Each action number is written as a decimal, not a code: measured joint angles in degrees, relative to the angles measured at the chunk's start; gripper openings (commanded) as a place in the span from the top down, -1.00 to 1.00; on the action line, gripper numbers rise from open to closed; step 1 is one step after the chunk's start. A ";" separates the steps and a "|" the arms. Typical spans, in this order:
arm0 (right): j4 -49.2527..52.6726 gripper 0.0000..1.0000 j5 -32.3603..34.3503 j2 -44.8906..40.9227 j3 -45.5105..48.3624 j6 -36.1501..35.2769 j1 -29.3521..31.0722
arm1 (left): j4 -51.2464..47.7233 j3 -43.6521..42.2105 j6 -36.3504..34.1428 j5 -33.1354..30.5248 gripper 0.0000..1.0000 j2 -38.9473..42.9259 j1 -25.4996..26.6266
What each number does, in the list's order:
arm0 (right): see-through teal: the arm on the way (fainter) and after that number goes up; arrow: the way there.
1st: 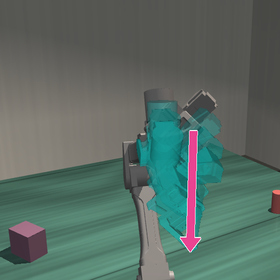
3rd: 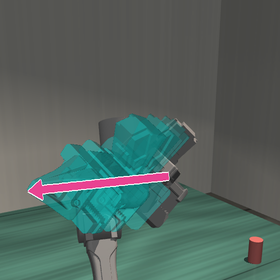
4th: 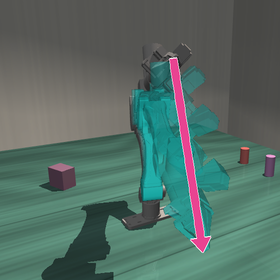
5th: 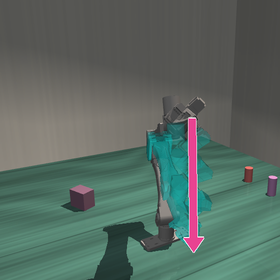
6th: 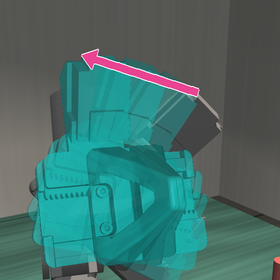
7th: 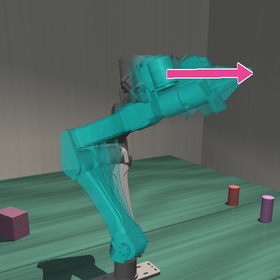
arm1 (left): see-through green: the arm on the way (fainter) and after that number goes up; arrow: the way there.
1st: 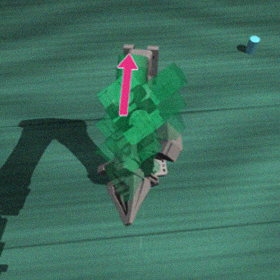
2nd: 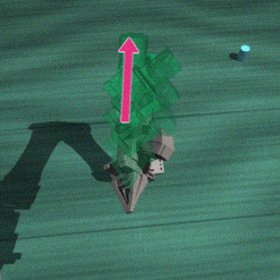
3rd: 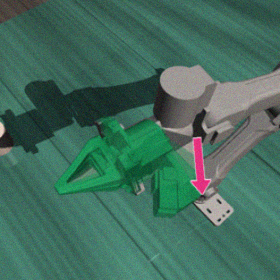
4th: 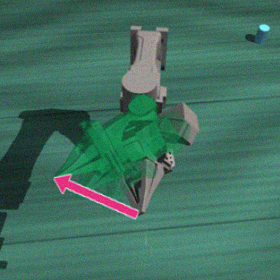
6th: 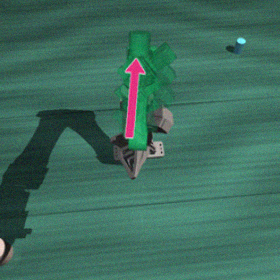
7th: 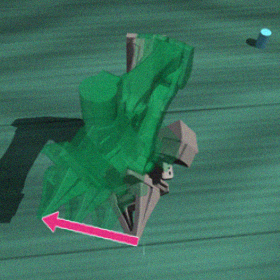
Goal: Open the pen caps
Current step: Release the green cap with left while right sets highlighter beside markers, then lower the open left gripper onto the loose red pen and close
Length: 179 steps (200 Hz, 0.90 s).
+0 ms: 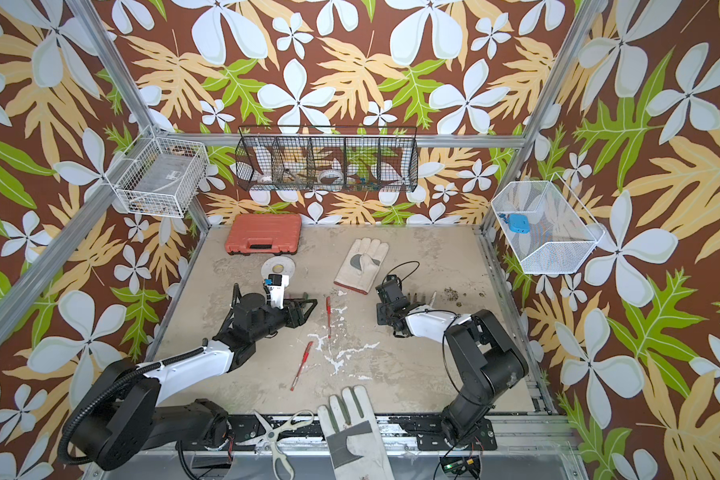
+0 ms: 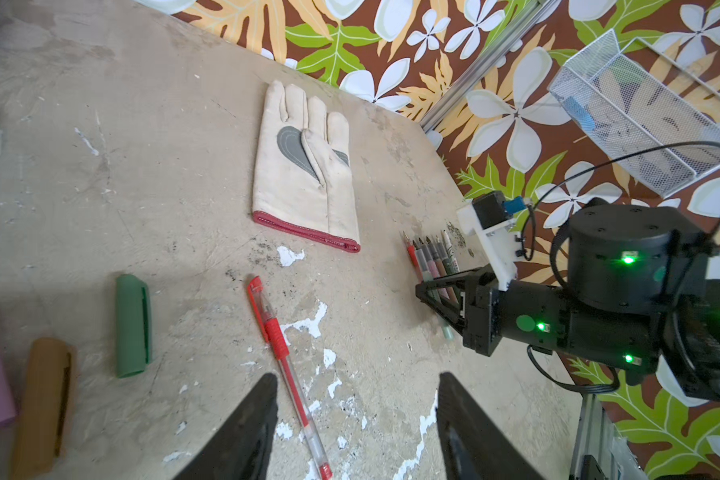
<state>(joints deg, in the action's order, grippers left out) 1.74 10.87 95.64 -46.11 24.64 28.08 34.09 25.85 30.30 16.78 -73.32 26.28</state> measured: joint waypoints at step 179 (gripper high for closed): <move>-3.50 0.30 -2.58 -25.53 9.40 -1.11 1.40 | -13.46 8.94 1.18 -11.69 -0.17 -4.13 6.82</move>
<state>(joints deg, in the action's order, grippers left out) -1.76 8.29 70.11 -36.71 23.53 29.47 20.62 34.79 31.48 5.08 -77.45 33.10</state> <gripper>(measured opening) 0.354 0.594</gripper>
